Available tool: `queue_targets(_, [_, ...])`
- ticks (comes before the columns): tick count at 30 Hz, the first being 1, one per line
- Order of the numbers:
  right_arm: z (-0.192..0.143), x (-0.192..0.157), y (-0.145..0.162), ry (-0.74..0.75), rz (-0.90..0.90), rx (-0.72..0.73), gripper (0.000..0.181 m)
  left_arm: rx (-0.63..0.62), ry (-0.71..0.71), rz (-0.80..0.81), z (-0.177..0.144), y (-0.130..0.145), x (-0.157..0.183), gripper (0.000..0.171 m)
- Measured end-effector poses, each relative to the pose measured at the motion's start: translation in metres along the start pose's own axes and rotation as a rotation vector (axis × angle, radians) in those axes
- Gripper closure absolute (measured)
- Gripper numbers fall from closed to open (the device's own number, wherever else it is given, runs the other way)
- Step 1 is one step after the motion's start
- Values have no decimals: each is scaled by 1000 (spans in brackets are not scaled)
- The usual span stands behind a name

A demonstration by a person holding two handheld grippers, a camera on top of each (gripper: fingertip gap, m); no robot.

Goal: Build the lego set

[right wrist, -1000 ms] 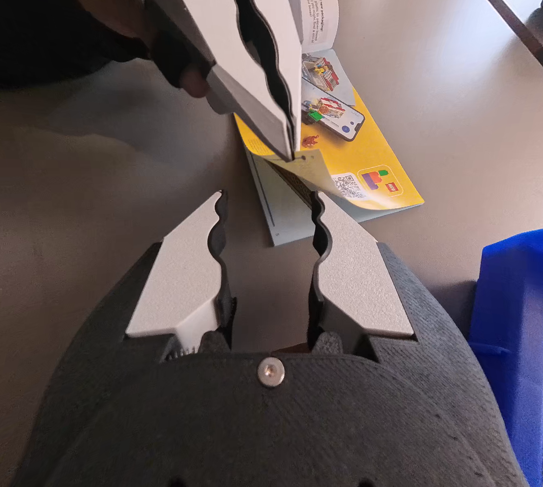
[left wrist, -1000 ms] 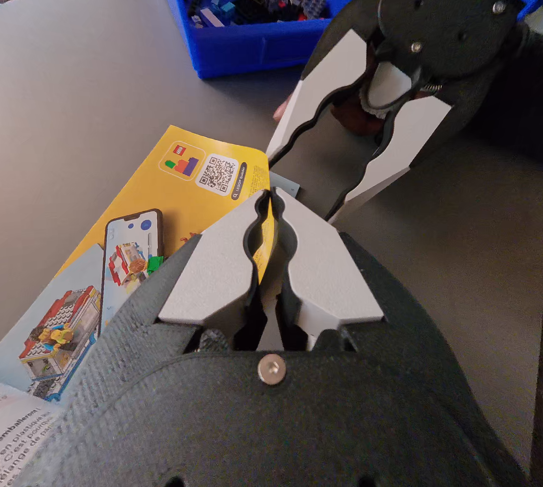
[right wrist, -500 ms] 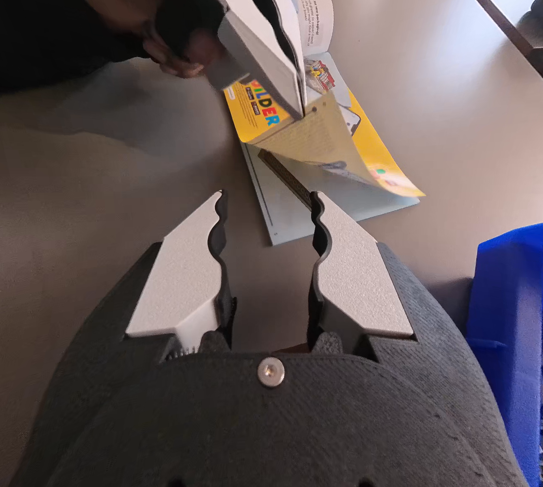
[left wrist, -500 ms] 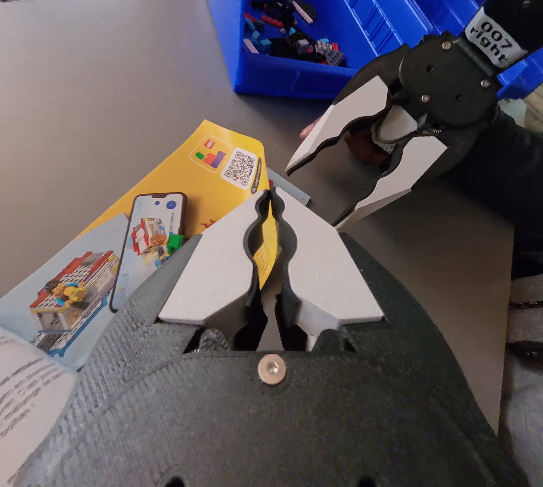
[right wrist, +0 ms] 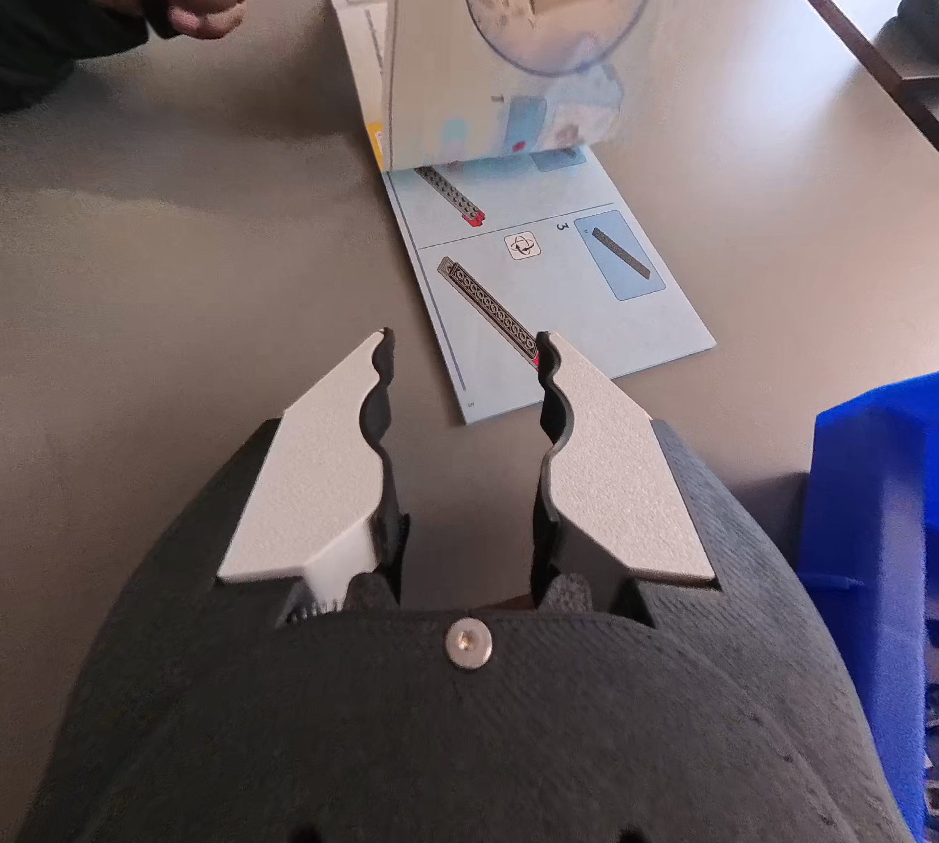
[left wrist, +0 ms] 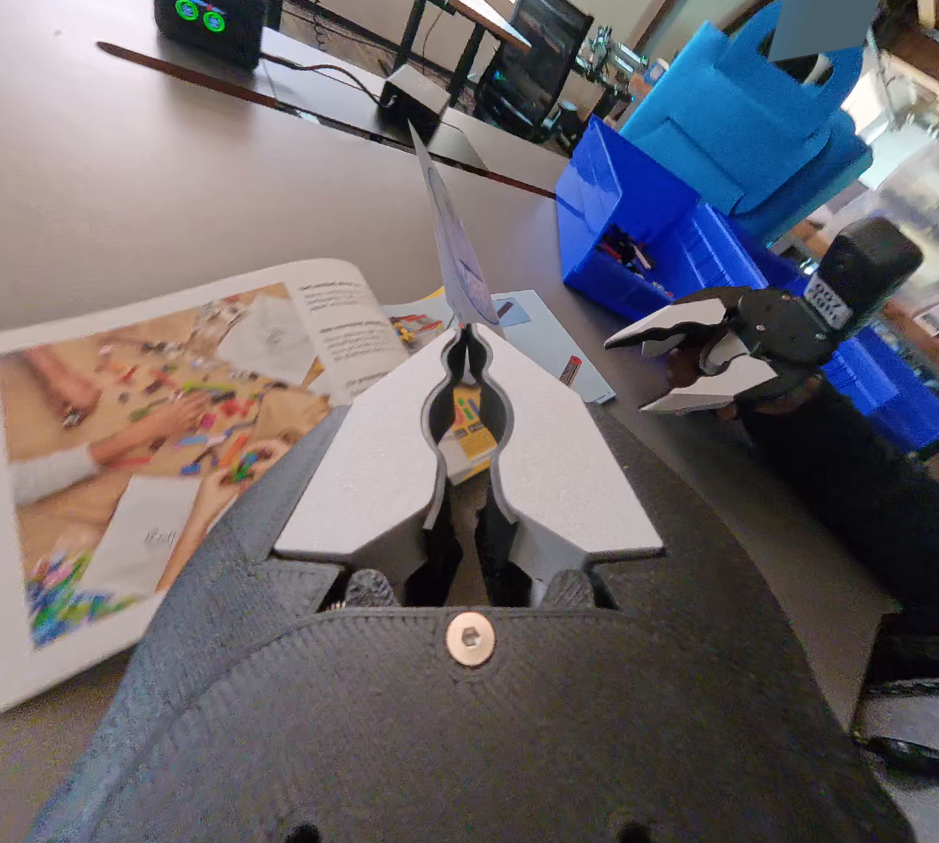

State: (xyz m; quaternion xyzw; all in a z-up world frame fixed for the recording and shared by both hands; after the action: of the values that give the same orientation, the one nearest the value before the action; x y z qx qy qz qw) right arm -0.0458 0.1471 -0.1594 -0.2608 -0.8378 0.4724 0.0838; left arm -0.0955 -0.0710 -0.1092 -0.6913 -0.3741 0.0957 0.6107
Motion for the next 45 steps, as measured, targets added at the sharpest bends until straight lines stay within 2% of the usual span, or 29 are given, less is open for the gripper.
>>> queue_targets(5, [3, 1, 2, 30, -5, -25, 120, 43, -53, -95, -35, 12, -20, 171])
queue_targets(10, [10, 2, 0, 70, -10, -41, 118, -6, -140, -90, -53, 23, -43, 171])
queue_targets(24, [35, -16, -29, 50, 23, 51, 119, -82, -276, -92, -81, 37, -76, 171])
queue_targets(31, [37, -12, -31, 67, 53, 60, 119, -181, -370, -66, -95, 50, -87, 169])
queue_targets(35, [36, -10, -31, 57, 84, 71, 120, -234, -365, -70, -95, 55, -88, 162])
queue_targets(37, [35, -9, -31, 52, 94, 75, 120, -253, -359, -75, -94, 57, -88, 153])
queue_targets(41, [34, -10, -31, 50, 92, 80, 120, -234, -388, -77, -100, 53, -91, 140])
queue_targets(45, [33, -9, -32, 42, 100, 92, 120, -143, -468, -33, -116, 25, -89, 136])
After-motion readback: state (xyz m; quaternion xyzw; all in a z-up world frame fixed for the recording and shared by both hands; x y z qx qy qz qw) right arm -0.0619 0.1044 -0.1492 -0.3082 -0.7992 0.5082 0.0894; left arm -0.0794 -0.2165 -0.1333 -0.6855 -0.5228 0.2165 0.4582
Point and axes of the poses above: each gripper's, where its closed fingertips meet, z out along the fingers, y out of its underside, x = y × z across the jaws, the point moved 3 cm from there along -z, back along the fingers, and after that the axes turned 10 degrees about z, right-handed, at the moved point
